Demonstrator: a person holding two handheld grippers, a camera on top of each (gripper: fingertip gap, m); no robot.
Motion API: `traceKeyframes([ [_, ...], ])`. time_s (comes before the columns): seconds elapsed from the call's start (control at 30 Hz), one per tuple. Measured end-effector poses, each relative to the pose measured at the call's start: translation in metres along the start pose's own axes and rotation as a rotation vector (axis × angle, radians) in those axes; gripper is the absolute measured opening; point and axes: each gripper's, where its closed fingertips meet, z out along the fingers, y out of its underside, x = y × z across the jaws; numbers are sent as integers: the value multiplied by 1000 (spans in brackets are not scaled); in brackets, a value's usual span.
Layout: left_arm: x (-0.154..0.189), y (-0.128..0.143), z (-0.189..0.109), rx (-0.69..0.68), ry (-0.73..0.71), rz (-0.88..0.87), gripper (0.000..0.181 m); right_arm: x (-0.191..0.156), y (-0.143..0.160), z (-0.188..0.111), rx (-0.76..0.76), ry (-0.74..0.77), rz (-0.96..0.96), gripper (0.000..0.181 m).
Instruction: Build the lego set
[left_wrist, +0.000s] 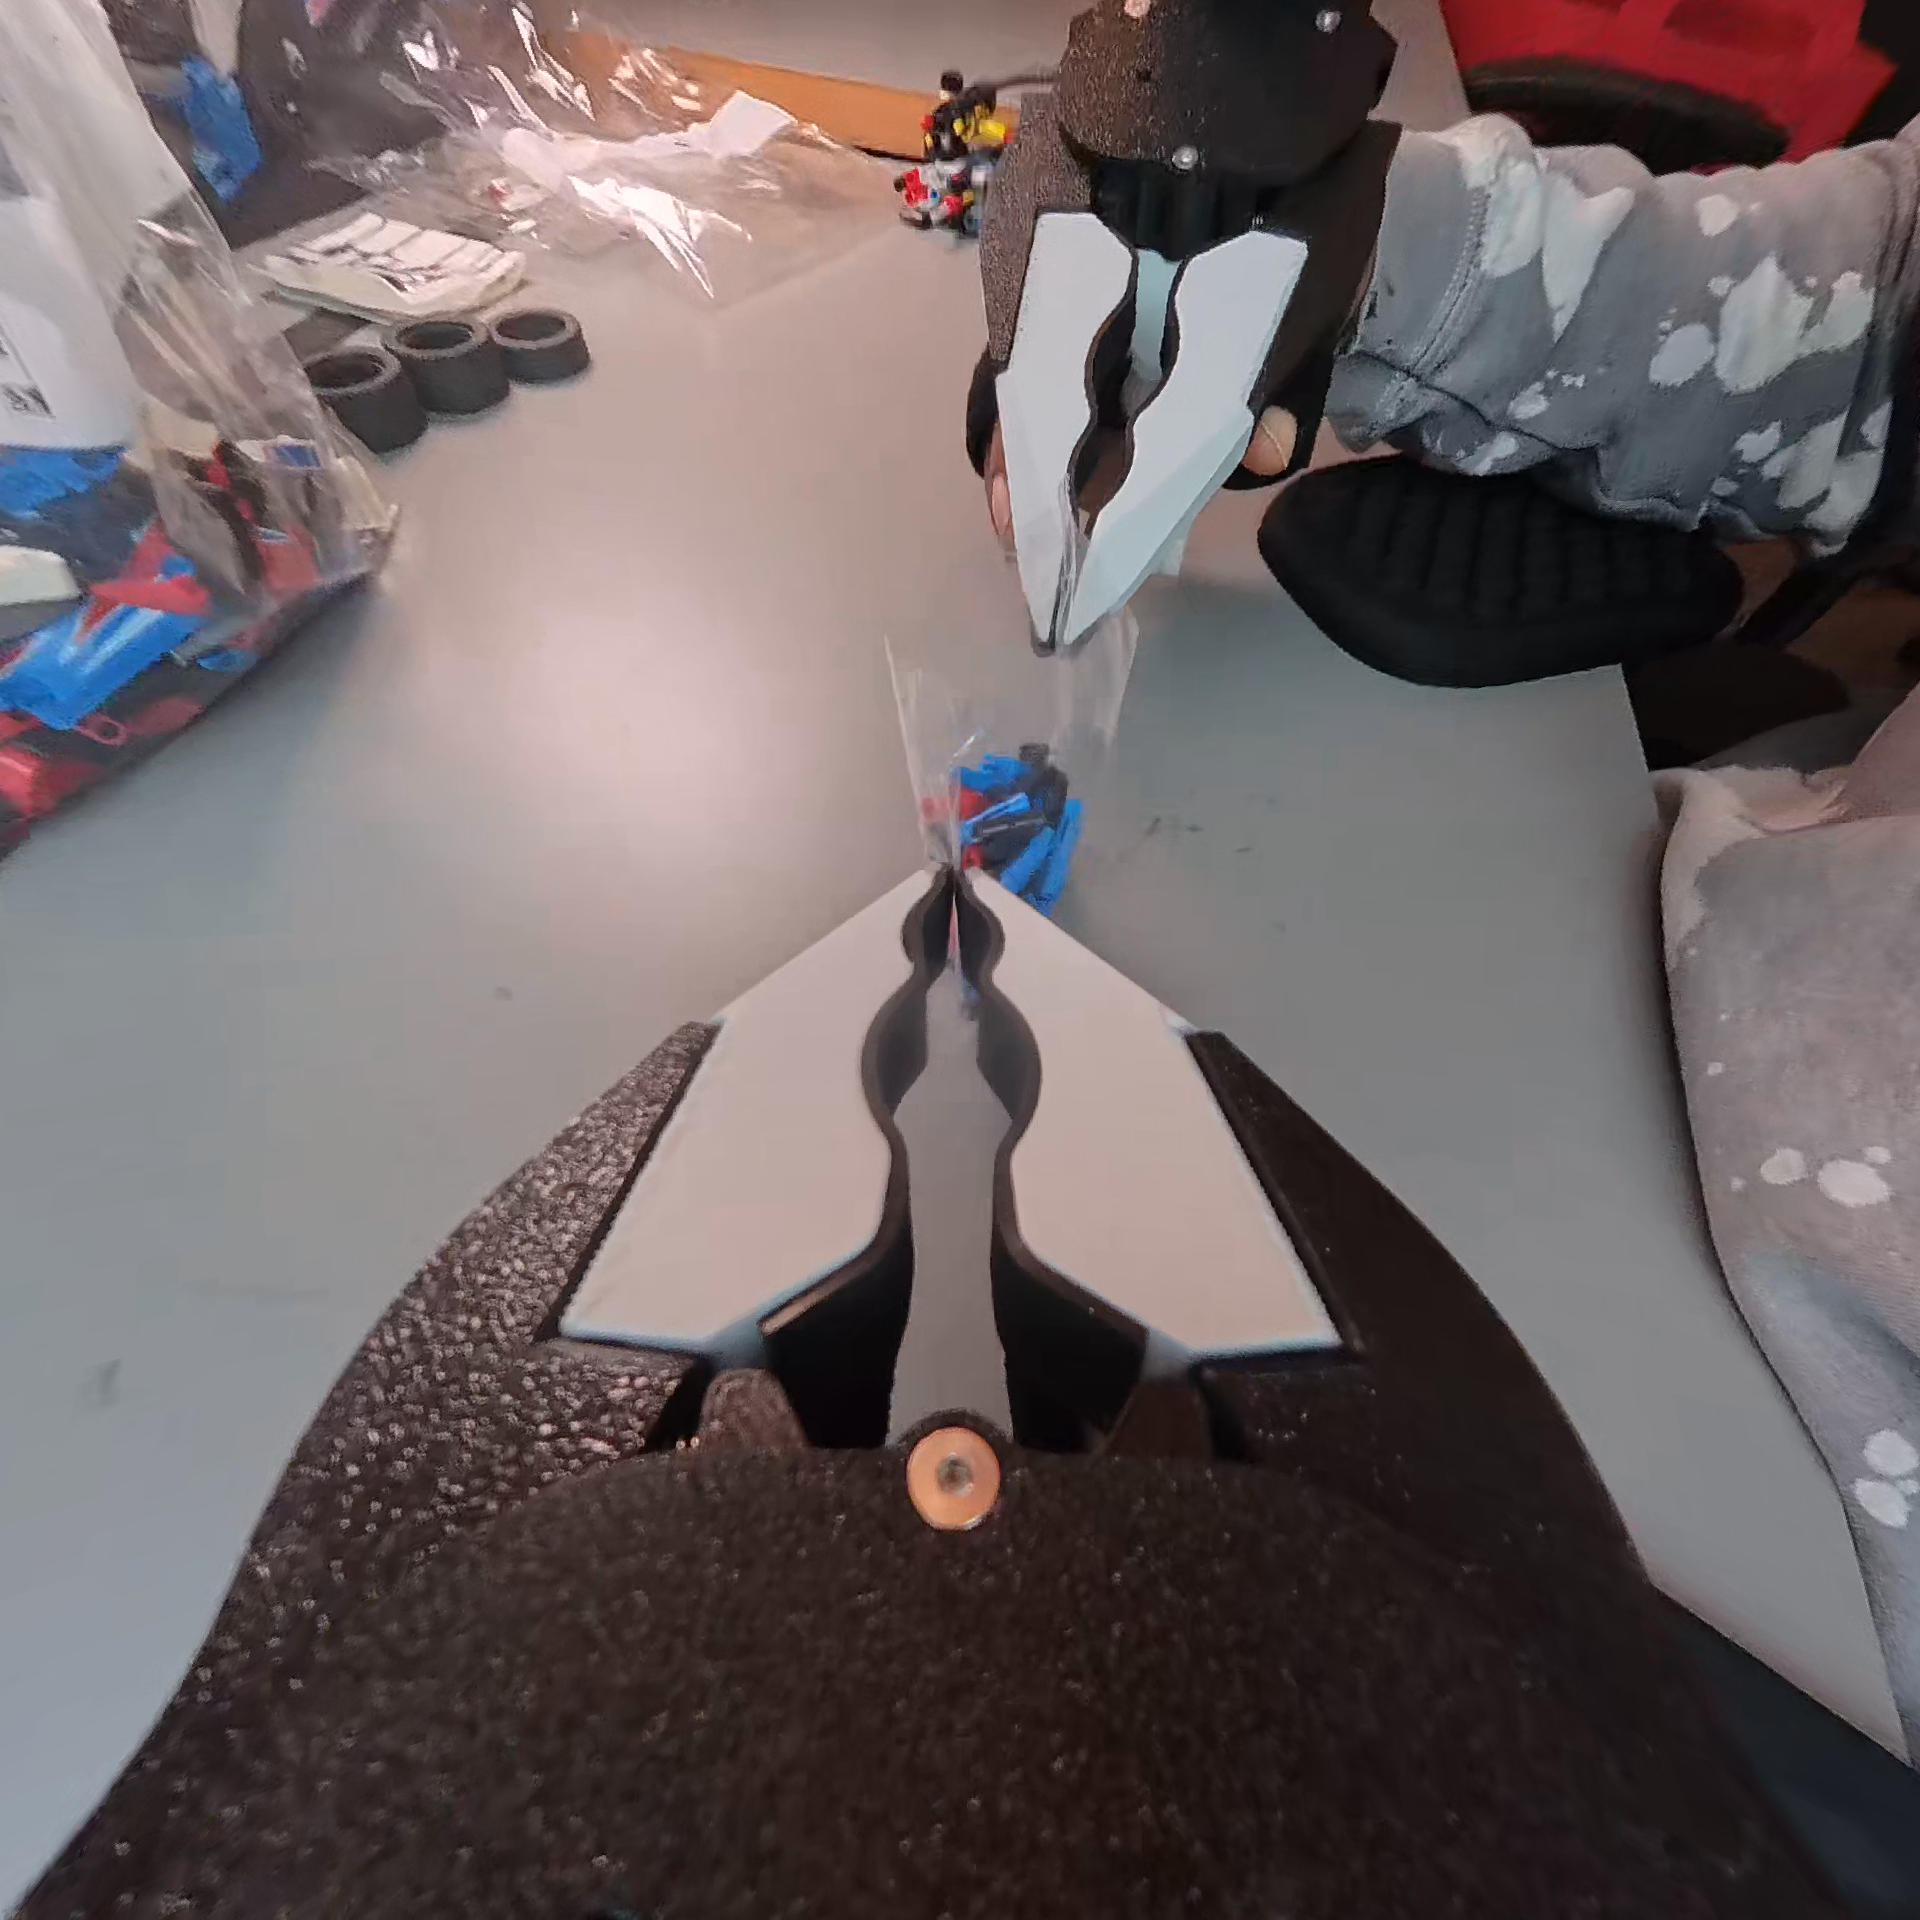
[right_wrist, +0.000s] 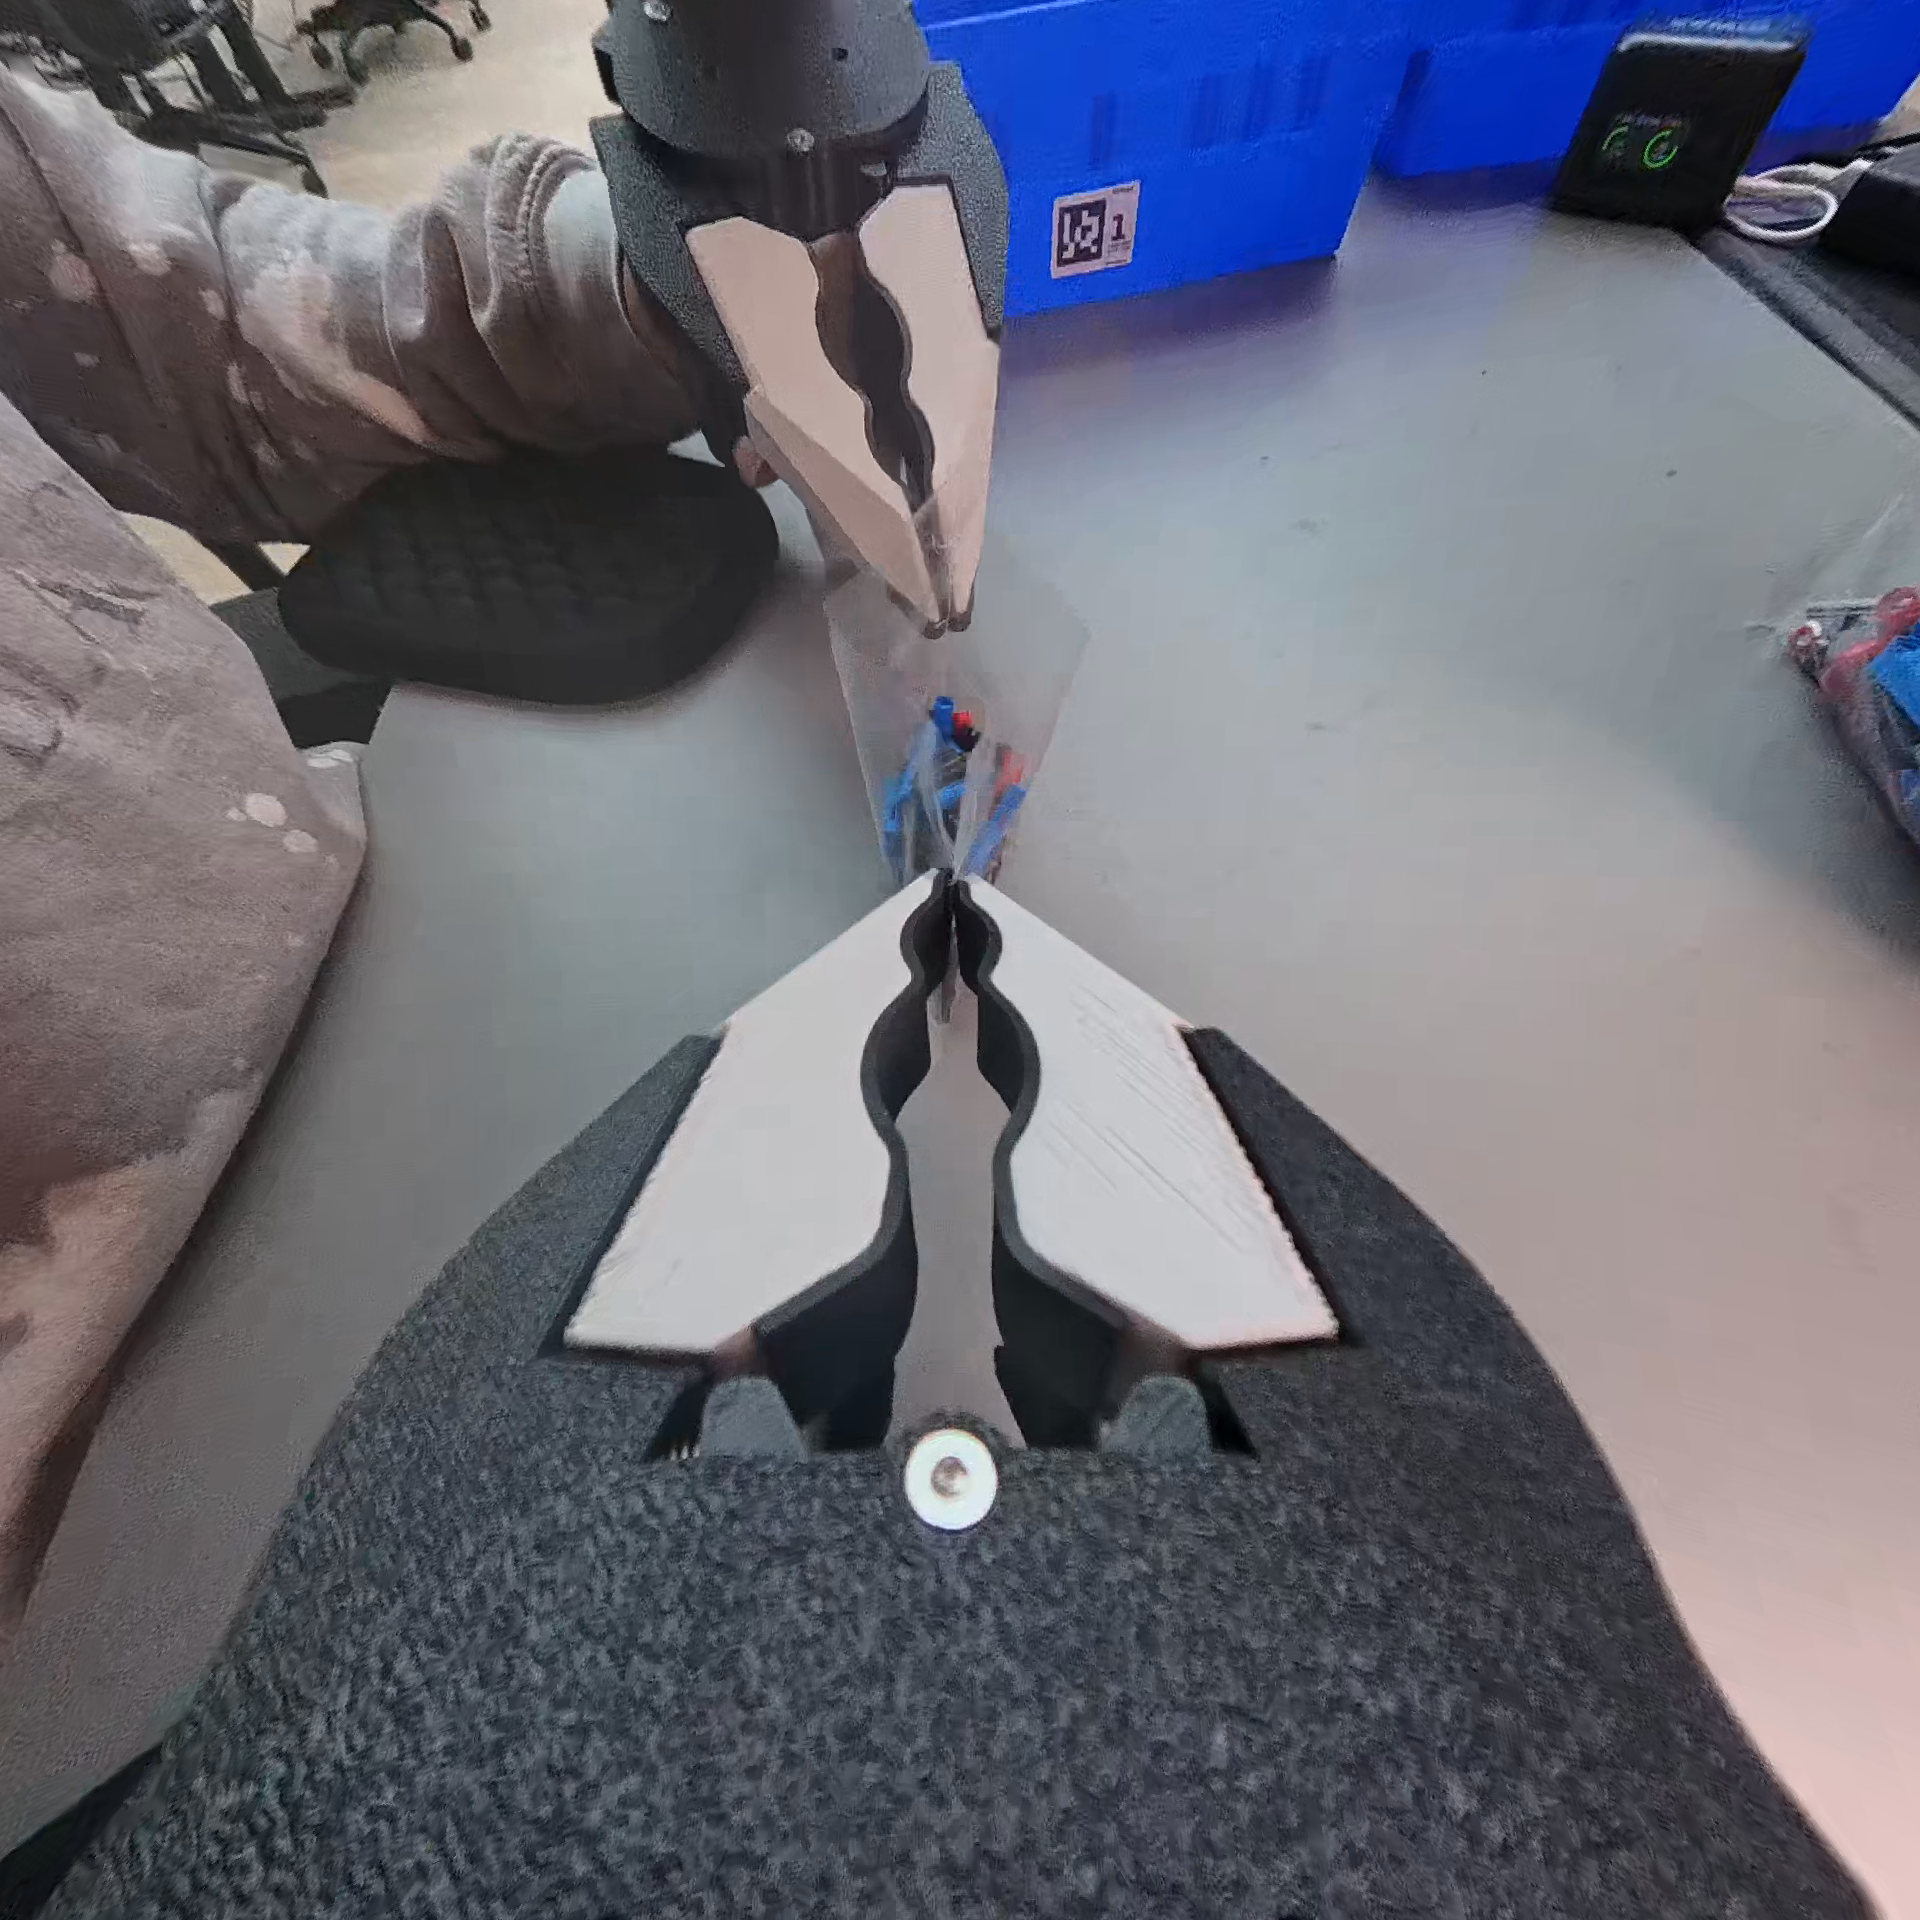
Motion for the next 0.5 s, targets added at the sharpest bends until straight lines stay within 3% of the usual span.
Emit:
traceKeyframes([
  [0.13, -3, 13, 5, -52, 5, -24, 1, 3, 6, -2, -50, 32, -35, 0],
  [0.27, 1, 3, 2, -21, 9, -18, 0, 2, 1, -4, 13, 19, 8, 1],
  [0.4, 2, 4, 4, -5, 19, -32, 0, -1, -1, 3, 11, 30, 16, 51],
  [0.47, 7, 2, 5, 4, 40, -28, 0, -2, 0, 16, 24, 54, 20, 47],
  [0.5, 9, 3, 6, 1, 48, -17, 0, -2, 1, 21, 18, 67, 7, 31],
])
